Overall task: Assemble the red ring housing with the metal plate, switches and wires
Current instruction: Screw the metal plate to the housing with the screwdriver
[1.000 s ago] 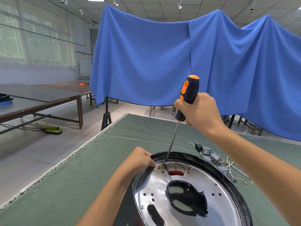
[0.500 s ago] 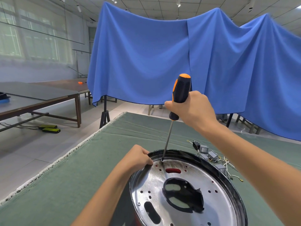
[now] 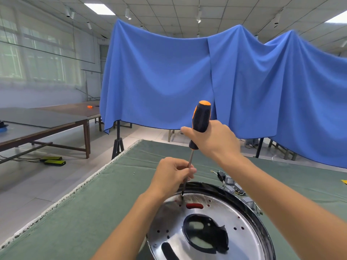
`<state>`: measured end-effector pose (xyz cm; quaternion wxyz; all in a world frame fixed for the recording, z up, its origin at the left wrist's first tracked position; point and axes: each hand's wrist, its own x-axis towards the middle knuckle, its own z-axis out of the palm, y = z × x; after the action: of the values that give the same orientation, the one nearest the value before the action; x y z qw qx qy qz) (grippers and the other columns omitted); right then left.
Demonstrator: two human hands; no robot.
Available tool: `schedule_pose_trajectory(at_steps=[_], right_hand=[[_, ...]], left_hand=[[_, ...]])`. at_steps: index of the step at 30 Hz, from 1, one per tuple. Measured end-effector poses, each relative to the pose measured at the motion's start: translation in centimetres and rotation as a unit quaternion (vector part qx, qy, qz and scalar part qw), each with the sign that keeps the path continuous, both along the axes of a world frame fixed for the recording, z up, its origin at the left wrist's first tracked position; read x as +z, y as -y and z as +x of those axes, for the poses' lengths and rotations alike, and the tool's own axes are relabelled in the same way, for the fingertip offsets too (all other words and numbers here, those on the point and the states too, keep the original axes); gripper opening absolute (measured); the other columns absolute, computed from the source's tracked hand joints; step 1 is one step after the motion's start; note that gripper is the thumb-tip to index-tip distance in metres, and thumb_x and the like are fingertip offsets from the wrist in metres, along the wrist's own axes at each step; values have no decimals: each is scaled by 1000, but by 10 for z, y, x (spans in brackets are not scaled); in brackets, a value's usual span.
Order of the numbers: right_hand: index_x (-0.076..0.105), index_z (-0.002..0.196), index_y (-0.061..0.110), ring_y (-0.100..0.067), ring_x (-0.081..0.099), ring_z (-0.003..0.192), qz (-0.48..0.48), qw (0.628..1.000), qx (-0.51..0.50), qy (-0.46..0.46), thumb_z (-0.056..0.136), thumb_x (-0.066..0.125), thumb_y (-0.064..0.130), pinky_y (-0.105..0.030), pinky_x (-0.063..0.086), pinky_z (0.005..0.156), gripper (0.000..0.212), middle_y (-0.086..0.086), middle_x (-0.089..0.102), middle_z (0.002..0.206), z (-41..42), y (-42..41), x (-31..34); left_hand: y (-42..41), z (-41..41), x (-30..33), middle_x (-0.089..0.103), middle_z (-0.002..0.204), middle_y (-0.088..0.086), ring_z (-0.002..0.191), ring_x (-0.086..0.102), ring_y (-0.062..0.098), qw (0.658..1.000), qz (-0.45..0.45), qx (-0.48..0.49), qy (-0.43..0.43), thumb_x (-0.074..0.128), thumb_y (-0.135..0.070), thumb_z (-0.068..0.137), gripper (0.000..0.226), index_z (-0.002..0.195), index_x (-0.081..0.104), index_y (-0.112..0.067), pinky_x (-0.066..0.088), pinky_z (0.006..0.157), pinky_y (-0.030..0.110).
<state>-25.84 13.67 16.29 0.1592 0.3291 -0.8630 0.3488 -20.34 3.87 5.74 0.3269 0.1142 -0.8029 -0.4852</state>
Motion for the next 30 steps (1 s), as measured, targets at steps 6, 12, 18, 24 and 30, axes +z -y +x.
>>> schedule_pose_trajectory(at_steps=[6, 12, 18, 24, 30], right_hand=[[58, 92, 15, -21, 62, 89, -100, 971, 176, 127, 85, 60, 29, -43, 53, 79, 16, 2, 67, 87, -6, -7, 7], [57, 90, 15, -21, 65, 83, -158, 965, 184, 99, 78, 76, 27, -42, 54, 77, 25, -1, 65, 82, -12, 0, 1], [39, 80, 21, 3, 54, 53, -204, 968, 138, 54, 72, 78, 42, -12, 37, 45, 45, 8, 50, 67, -8, 5, -11], [53, 98, 17, -28, 64, 95, -170, 932, 273, 166, 86, 61, 15, -43, 53, 85, 15, -12, 66, 101, -6, 6, -4], [55, 96, 15, -5, 65, 70, -186, 949, 241, 82, 80, 75, 19, -11, 49, 66, 27, 3, 65, 81, -10, 7, -10]], left_hand=[[7, -4, -2, 73, 77, 0, 71, 71, 14, 999, 33, -34, 12, 60, -8, 91, 14, 89, 71, -16, 52, 61, 17], [6, -5, -5, 74, 86, 6, 78, 71, 12, 999, 9, -50, 16, 55, -7, 93, 15, 102, 66, -9, 55, 74, 21], [8, -2, -12, 71, 69, 12, 64, 66, 24, 999, 30, -19, -31, 71, -9, 82, 9, 75, 73, -4, 56, 66, 39], [12, -3, -19, 72, 79, 6, 74, 70, 16, 999, 20, -28, -12, 60, -5, 91, 13, 87, 72, -1, 58, 77, 38], [13, 2, -24, 74, 77, -3, 75, 70, 11, 999, -39, 3, -8, 67, -15, 86, 10, 83, 67, -24, 56, 76, 34]])
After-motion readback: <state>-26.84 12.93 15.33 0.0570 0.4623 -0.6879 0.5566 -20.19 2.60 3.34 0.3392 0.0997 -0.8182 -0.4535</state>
